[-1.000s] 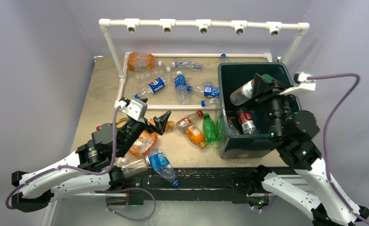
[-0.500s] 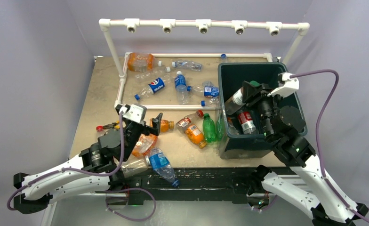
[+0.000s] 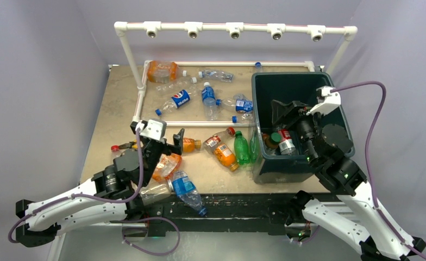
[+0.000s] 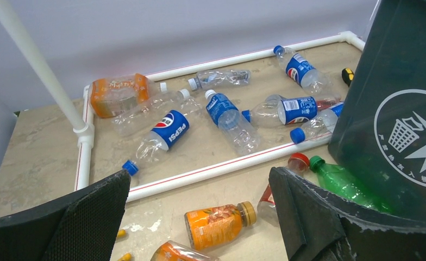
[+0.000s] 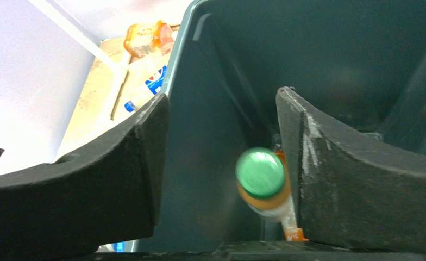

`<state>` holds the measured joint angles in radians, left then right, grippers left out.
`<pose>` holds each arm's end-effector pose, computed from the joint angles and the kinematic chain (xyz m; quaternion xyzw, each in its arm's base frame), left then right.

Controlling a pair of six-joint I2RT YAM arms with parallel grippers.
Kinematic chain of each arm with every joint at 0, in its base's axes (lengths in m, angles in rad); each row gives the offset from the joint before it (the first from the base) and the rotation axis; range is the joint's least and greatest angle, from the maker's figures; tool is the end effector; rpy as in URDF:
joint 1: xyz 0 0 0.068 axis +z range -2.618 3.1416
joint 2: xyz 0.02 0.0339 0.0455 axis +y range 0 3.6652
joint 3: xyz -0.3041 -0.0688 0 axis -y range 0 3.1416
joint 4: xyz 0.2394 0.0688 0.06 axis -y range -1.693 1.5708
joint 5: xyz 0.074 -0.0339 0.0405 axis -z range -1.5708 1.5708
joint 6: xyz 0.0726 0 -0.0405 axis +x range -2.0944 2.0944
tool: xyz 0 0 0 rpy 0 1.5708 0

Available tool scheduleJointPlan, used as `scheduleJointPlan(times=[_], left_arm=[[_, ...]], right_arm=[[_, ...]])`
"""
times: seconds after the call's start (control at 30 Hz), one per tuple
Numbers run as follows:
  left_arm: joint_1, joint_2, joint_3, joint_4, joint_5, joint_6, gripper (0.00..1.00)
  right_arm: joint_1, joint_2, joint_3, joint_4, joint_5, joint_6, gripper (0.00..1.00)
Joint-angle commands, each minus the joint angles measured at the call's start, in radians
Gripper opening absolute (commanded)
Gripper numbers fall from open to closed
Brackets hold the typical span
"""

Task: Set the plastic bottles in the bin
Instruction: Place the plastic bottle in the trash bin, then pick up the plastic bottle at the center of the board.

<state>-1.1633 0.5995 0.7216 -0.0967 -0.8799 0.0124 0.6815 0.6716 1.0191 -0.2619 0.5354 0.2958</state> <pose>0.0987 -0.0875 0.3768 0.0965 0.6947 -0.1031 0.7053 0.1185 0.0484 0.4523 0.0663 0.6774 0.1756 0.7113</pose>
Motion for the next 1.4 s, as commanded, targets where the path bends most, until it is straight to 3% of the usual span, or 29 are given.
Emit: scheduleJointPlan(times=[0.0,0.13,0.4,0.57,1.07,1.37], left_arm=[[0.004,0.014,0.0,0.001,-0.031,0.008,0.99],[0.004,0.025,0.001,0.002,-0.056,0.003,0.99],[0.004,0.045,-0.005,0.027,-0.079,-0.056,0.99],[0.004,0.088,0.017,-0.002,-0.024,-0.102,0.99],[0.011,0.332,0.117,-0.155,0.021,-0.195,0.99],[0.1,0.371,0.094,-0.213,0.202,-0.573,0.95]], right_arm=[[-0.001,-0.004,0.061,-0.014,-0.034,0.005,0.82],[-0.001,-0.023,0.074,0.002,-0.121,-0.024,0.86],[0.0,-0.14,0.007,0.209,-0.651,-0.032,0.89],[-0.001,-0.08,0.068,0.181,-0.89,-0.056,0.89],[-0.001,-0.164,-0.076,0.246,-0.863,-0.025,0.89],[-0.001,-0.213,-0.111,0.236,-0.83,-0.014,0.89]])
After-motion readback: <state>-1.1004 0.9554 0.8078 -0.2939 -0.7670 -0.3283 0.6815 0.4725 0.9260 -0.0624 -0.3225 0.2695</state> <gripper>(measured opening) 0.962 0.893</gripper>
